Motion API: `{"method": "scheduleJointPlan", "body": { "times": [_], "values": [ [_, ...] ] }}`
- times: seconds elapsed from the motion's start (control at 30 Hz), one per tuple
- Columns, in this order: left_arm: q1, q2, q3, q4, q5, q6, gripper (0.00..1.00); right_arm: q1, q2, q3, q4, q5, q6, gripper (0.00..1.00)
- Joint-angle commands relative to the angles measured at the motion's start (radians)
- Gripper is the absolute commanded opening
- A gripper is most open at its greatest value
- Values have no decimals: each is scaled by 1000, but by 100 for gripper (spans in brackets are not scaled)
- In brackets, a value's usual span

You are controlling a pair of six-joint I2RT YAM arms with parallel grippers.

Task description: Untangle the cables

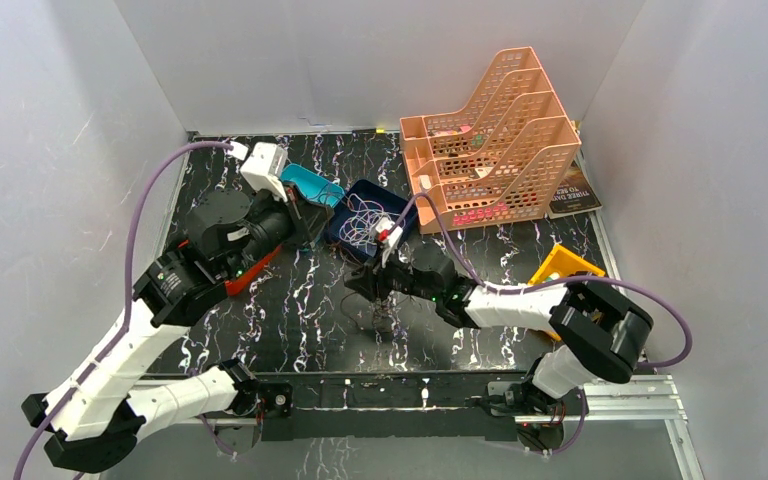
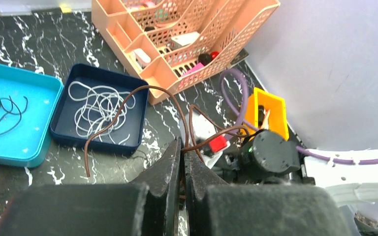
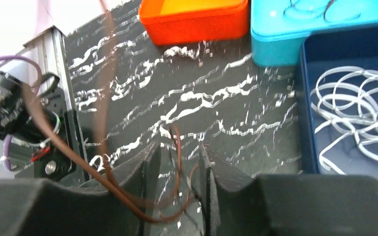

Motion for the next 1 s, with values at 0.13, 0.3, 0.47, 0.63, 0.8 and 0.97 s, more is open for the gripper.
{"method": "scheduleJointPlan", "body": {
  "times": [0.13, 0.3, 0.47, 0.63, 0.8, 0.97],
  "values": [
    [-3, 13, 105, 55, -61, 67, 0, -1, 18, -113, 85, -39, 65, 34],
    [-3, 29, 138, 82, -75, 97, 0, -1, 24, -180, 97, -59, 98, 29],
    [-3, 53, 177, 99, -69, 121, 0, -2, 25, -246, 111, -64, 122, 23],
    [-2, 75, 205, 100, -66, 139, 0, -1, -51, -292, 80, -51, 133, 23],
    [-2, 85, 223, 103, -68, 151, 0, -2, -195, -303, -29, -32, 116, 23],
    [-3, 96, 234, 96, -50, 159, 0, -2, -423, -342, -245, 29, 89, 35]
  ]
}}
